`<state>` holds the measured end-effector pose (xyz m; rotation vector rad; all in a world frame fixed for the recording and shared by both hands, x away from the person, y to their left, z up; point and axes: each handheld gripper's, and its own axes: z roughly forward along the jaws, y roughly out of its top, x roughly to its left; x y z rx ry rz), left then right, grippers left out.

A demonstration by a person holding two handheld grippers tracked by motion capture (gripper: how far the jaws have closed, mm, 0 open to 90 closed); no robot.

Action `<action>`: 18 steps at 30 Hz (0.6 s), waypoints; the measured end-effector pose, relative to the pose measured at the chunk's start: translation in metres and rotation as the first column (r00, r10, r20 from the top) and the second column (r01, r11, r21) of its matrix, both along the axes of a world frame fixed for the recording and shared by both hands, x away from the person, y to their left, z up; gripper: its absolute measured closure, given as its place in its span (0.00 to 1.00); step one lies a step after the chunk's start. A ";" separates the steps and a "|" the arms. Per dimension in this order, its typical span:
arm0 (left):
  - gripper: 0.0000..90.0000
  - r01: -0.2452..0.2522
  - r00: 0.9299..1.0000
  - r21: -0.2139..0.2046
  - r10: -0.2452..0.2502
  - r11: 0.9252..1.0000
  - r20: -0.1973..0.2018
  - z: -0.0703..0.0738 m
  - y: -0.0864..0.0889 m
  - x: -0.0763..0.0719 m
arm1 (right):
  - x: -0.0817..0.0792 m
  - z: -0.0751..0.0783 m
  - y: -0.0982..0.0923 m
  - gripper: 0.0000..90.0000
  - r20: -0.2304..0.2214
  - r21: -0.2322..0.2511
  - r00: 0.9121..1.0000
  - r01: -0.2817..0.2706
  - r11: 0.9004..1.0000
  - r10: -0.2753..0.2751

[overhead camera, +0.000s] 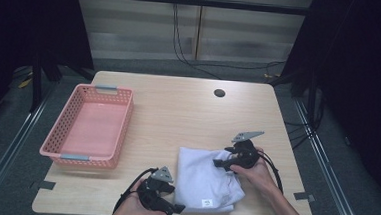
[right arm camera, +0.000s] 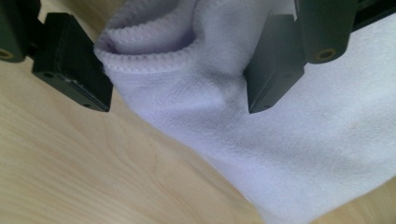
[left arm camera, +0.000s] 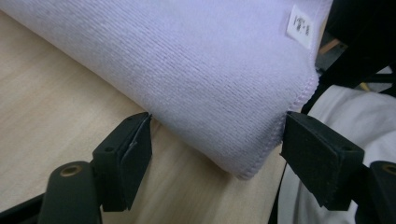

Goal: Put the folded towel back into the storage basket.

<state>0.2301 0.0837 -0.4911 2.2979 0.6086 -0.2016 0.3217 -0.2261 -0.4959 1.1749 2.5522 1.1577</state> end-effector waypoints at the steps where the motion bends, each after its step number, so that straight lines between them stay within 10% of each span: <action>1: 0.25 0.003 1.000 0.004 -0.003 1.000 0.004 0.000 -0.002 -0.001 | 0.000 -0.001 0.000 0.26 -0.009 -0.003 1.000 -0.001 1.000 0.001; 11: 0.72 0.011 0.998 0.060 -0.015 0.998 0.057 0.003 -0.008 -0.001 | -0.005 -0.002 0.004 0.55 -0.053 0.014 0.997 -0.058 0.998 0.059; 18: 0.77 -0.009 1.000 0.030 0.008 0.999 0.030 0.003 -0.006 0.000 | -0.006 0.000 0.004 0.75 -0.074 0.040 0.995 -0.062 0.997 0.065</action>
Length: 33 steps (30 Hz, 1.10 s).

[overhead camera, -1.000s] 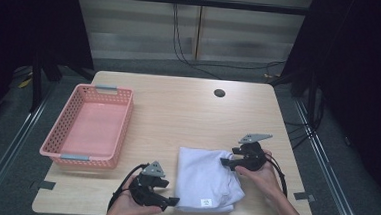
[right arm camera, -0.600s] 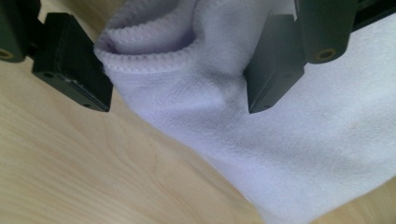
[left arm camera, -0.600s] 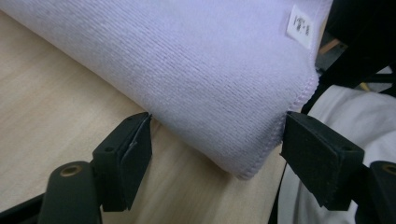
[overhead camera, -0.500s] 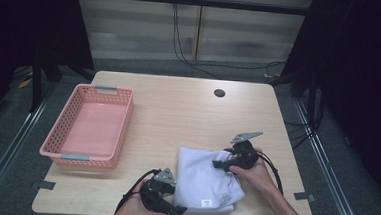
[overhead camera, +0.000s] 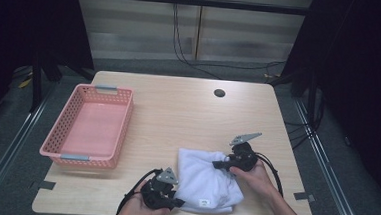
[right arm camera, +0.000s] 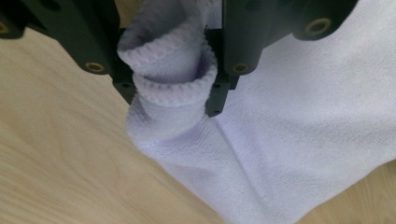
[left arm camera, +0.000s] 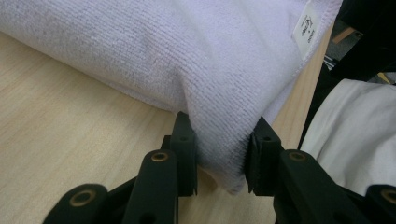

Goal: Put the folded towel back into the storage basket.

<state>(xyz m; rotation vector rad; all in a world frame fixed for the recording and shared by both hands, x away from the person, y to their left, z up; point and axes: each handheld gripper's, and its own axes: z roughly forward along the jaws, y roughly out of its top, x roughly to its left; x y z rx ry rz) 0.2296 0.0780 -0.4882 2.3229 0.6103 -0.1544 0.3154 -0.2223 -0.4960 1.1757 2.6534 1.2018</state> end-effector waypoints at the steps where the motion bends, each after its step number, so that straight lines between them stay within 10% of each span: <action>1: 0.78 -0.002 1.000 -0.003 0.002 1.000 -0.005 0.000 0.001 0.001 | 0.000 0.000 0.000 0.76 -0.005 0.002 1.000 0.002 1.000 -0.002; 33: 0.82 -0.018 0.999 -0.147 0.025 0.989 0.048 0.057 0.010 0.032 | 0.028 0.056 -0.009 0.80 0.037 0.081 0.999 0.037 0.996 -0.040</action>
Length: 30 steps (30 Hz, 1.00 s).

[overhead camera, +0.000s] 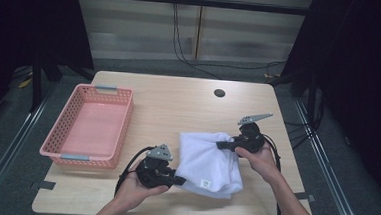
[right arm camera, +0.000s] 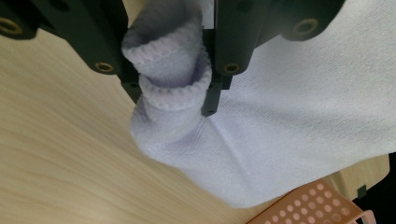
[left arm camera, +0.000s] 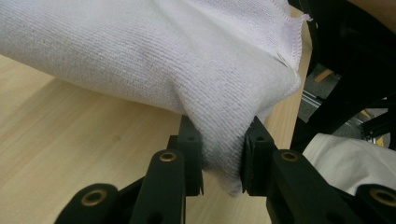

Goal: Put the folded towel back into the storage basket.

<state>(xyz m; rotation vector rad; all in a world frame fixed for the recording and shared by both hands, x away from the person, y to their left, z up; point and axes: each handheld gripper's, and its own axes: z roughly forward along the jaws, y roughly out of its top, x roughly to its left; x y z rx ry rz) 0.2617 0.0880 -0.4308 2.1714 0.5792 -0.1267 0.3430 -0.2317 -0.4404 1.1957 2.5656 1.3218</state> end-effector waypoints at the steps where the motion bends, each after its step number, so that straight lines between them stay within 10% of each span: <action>1: 0.82 0.000 1.000 -0.004 0.000 1.000 -0.005 0.001 0.001 0.001 | 0.001 0.002 0.001 0.80 0.003 -0.001 1.000 0.000 1.000 0.000; 30: 0.82 -0.108 0.992 -0.049 0.111 0.993 0.062 0.037 0.050 0.027 | 0.045 0.051 0.041 0.81 0.072 0.043 0.996 -0.053 0.998 0.049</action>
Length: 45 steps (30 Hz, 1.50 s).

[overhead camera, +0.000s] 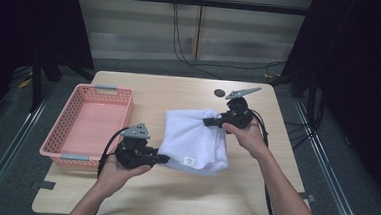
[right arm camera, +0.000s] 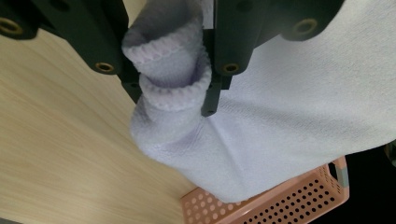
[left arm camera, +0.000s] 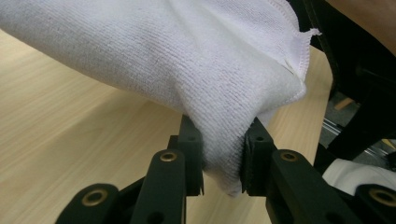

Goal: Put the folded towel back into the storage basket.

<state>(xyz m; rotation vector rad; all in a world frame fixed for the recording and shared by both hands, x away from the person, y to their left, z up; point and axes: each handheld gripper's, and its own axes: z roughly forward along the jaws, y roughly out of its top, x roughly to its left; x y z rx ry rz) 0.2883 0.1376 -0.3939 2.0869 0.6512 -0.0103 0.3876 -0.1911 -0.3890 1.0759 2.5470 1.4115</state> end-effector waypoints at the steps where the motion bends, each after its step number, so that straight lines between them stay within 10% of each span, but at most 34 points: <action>1: 0.82 -0.003 1.000 -0.006 0.003 1.000 -0.002 0.001 0.003 0.001 | 0.002 0.002 0.002 0.81 0.002 -0.004 1.000 -0.004 1.000 0.004; 21: 0.83 -0.113 0.993 -0.058 0.114 0.992 0.024 0.024 0.059 0.010 | 0.038 0.029 0.061 0.81 0.015 0.017 0.996 -0.089 0.996 0.089; 45: 0.83 -0.261 0.964 -0.076 0.264 0.962 0.041 0.041 0.144 0.015 | 0.073 0.056 0.153 0.82 0.028 0.020 0.985 -0.172 0.985 0.172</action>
